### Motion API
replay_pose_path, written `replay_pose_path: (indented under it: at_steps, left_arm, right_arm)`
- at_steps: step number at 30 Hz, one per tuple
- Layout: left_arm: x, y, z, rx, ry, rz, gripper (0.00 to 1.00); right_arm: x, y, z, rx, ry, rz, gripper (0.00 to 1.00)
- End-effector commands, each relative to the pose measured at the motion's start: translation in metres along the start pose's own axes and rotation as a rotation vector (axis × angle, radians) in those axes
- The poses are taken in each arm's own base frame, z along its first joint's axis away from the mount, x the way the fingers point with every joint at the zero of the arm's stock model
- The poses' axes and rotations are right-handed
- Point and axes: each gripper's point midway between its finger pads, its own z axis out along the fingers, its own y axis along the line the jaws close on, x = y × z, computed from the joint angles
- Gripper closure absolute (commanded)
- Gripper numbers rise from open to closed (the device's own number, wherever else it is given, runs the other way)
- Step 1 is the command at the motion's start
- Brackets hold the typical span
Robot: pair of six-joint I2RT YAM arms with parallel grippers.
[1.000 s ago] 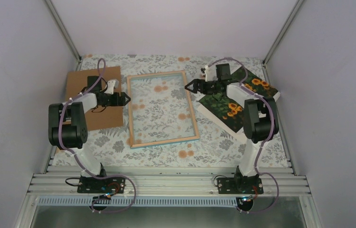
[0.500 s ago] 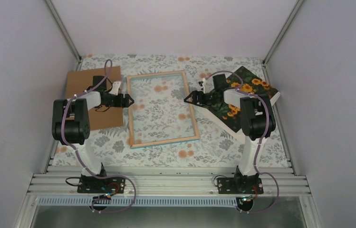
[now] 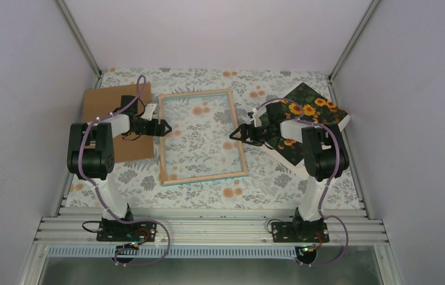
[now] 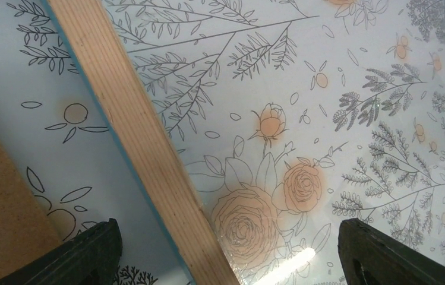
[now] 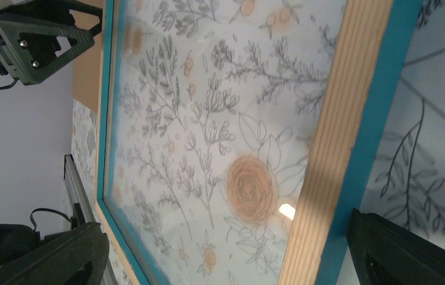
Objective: Put the photo into the frame
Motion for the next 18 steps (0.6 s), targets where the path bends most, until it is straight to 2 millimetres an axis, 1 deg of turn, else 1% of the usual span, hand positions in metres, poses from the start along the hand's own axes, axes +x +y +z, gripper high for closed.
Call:
replay_pose_path:
  at_steps: [1,6,12,18]
  left_arm:
    - [0.01,-0.003,0.003,0.024,0.029,0.001,0.09]
    - [0.015,-0.013,0.005,0.053,0.04,0.022,0.1]
    - [0.023,-0.03,0.014,0.087,0.068,0.059,0.1]
    - [0.029,-0.042,0.019,0.1,0.089,0.09,0.11]
  right_arm:
    - [0.017,0.012,-0.001,-0.013,0.021,-0.032,0.0]
    - [0.026,0.019,-0.007,-0.007,0.02,-0.055,0.0]
    - [0.038,0.023,-0.011,-0.012,0.034,-0.073,0.0]
    - [0.059,0.025,-0.013,-0.029,0.065,-0.062,0.0]
